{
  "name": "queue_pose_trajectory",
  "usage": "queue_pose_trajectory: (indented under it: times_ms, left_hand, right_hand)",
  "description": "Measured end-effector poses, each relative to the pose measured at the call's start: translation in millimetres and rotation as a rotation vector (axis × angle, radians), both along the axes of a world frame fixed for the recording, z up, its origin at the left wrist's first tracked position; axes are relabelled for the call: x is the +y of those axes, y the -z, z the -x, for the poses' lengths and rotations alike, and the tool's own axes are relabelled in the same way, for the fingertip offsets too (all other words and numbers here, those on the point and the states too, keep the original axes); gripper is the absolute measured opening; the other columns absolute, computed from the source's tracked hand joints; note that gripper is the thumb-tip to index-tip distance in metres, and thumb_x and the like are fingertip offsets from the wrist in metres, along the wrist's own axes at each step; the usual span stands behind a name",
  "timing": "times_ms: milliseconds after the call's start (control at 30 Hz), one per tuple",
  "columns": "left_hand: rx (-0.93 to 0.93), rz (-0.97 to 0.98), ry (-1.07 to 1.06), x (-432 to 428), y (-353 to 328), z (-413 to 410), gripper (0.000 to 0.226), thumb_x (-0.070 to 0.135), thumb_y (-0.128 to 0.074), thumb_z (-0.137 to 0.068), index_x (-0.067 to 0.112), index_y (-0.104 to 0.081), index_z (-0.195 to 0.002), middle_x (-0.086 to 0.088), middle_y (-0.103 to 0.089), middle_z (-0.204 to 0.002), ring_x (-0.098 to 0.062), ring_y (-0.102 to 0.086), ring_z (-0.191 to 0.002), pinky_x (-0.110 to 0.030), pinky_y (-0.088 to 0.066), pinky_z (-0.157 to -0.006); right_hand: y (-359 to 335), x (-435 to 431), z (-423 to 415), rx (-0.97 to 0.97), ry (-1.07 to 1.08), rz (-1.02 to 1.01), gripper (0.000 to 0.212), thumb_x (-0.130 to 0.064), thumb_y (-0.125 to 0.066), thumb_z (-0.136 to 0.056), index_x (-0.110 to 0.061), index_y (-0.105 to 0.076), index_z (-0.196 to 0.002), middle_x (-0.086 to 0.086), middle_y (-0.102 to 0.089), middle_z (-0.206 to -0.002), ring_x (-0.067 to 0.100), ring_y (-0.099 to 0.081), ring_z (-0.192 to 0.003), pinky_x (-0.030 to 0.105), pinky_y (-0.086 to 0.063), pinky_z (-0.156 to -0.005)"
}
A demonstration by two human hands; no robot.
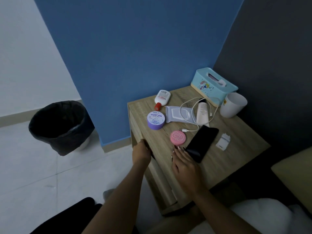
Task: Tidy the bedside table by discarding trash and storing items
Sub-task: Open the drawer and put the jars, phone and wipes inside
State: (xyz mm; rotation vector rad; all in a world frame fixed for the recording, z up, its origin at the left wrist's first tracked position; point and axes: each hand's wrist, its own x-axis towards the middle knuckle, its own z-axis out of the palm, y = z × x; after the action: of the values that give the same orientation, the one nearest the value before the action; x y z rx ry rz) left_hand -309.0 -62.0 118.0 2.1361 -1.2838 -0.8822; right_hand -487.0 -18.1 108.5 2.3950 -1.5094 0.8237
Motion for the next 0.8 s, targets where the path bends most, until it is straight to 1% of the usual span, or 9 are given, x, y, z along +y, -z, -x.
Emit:
queue_pose_trajectory:
  times_ms: [100,200,267,333,367,500,600,700,800]
  left_hand:
    - [0.026,-0.058,-0.029,-0.5,-4.1,-3.4,0.022,0.010,-0.049,-0.086,0.006,-0.061,-0.105,-0.017,-0.065,-0.108,-0.035,-0.060,-0.102,-0.039,-0.050,-0.085]
    - [0.016,-0.072,-0.038,5.6,-4.0,-18.1,0.023,0.016,-0.052,-0.088,0.006,-0.063,-0.106,-0.018,-0.065,-0.110,-0.036,-0.060,-0.102,-0.039,-0.051,-0.085]
    - [0.030,-0.089,-0.050,13.5,-5.4,-30.4,0.024,0.018,-0.056,-0.089,0.006,-0.062,-0.109,-0.017,-0.065,-0.110,-0.035,-0.061,-0.102,-0.041,-0.052,-0.086]
    - [0.051,-0.117,-0.066,21.9,-7.6,-43.0,0.023,0.017,-0.060,-0.090,0.006,-0.060,-0.109,-0.016,-0.064,-0.108,-0.032,-0.061,-0.100,-0.041,-0.053,-0.086]
    - [0.058,-0.125,-0.077,25.9,-7.4,-50.6,0.021,0.016,-0.060,-0.090,0.005,-0.059,-0.108,-0.015,-0.064,-0.107,-0.030,-0.062,-0.098,-0.039,-0.053,-0.085]
    - [0.036,-0.125,-0.104,46.2,-10.3,-80.4,0.018,0.013,-0.059,-0.090,0.005,-0.058,-0.106,-0.012,-0.061,-0.104,-0.023,-0.059,-0.090,-0.033,-0.051,-0.079]
    - [0.017,-0.138,-0.110,59.8,-11.5,-102.3,0.018,0.014,-0.059,-0.090,0.004,-0.057,-0.105,-0.011,-0.060,-0.101,-0.019,-0.055,-0.085,-0.030,-0.049,-0.075]
    - [0.007,-0.162,-0.114,71.3,-12.4,-121.4,0.021,0.017,-0.062,-0.089,0.004,-0.057,-0.104,-0.010,-0.059,-0.100,-0.020,-0.056,-0.083,-0.029,-0.049,-0.069]
    - [-0.016,-0.175,-0.108,79.6,-13.1,-133.9,0.022,0.018,-0.062,-0.088,0.002,-0.059,-0.104,-0.013,-0.063,-0.099,-0.018,-0.055,-0.077,-0.026,-0.045,-0.062]
  right_hand:
    - [-2.1,0.2,1.8,0.016,0.005,0.013,0.051,-0.022,-0.026,-0.100,0.000,-0.073,-0.104,0.012,-0.071,-0.113,0.024,-0.067,-0.109,0.034,-0.043,-0.099]
    - [-5.4,0.2,2.5,0.020,0.015,-0.009,0.052,-0.021,-0.025,-0.100,0.000,-0.073,-0.102,0.012,-0.072,-0.111,0.023,-0.067,-0.107,0.033,-0.043,-0.099]
    - [-8.4,0.2,3.0,0.049,0.013,-0.047,0.050,-0.020,-0.027,-0.099,0.000,-0.073,-0.103,0.012,-0.072,-0.112,0.023,-0.067,-0.108,0.033,-0.041,-0.100]
    - [-9.6,1.9,5.1,0.094,0.007,-0.077,0.043,-0.019,-0.034,-0.096,0.000,-0.072,-0.106,0.012,-0.071,-0.113,0.024,-0.067,-0.108,0.031,-0.039,-0.103]
    - [-10.9,3.2,5.7,0.105,0.007,-0.088,0.043,-0.019,-0.035,-0.095,0.000,-0.072,-0.107,0.012,-0.071,-0.113,0.024,-0.067,-0.108,0.031,-0.037,-0.103]
    - [-15.1,5.2,5.2,0.073,0.020,-0.106,0.061,-0.028,-0.019,-0.102,0.001,-0.072,-0.106,0.013,-0.071,-0.112,0.025,-0.068,-0.106,0.029,-0.034,-0.104]
    - [-17.7,5.0,2.8,0.045,0.018,-0.093,0.062,-0.028,-0.019,-0.102,0.003,-0.072,-0.102,0.014,-0.072,-0.110,0.027,-0.068,-0.104,0.026,-0.029,-0.107]
    - [-19.9,6.6,0.7,0.065,0.012,-0.088,0.061,-0.028,-0.021,-0.102,0.004,-0.073,-0.101,0.015,-0.072,-0.109,0.028,-0.069,-0.103,0.029,-0.034,-0.105]
    - [-18.3,7.4,1.3,0.090,0.017,-0.111,0.059,-0.029,-0.023,-0.102,0.004,-0.072,-0.103,0.015,-0.071,-0.111,0.027,-0.068,-0.105,0.025,-0.029,-0.108]
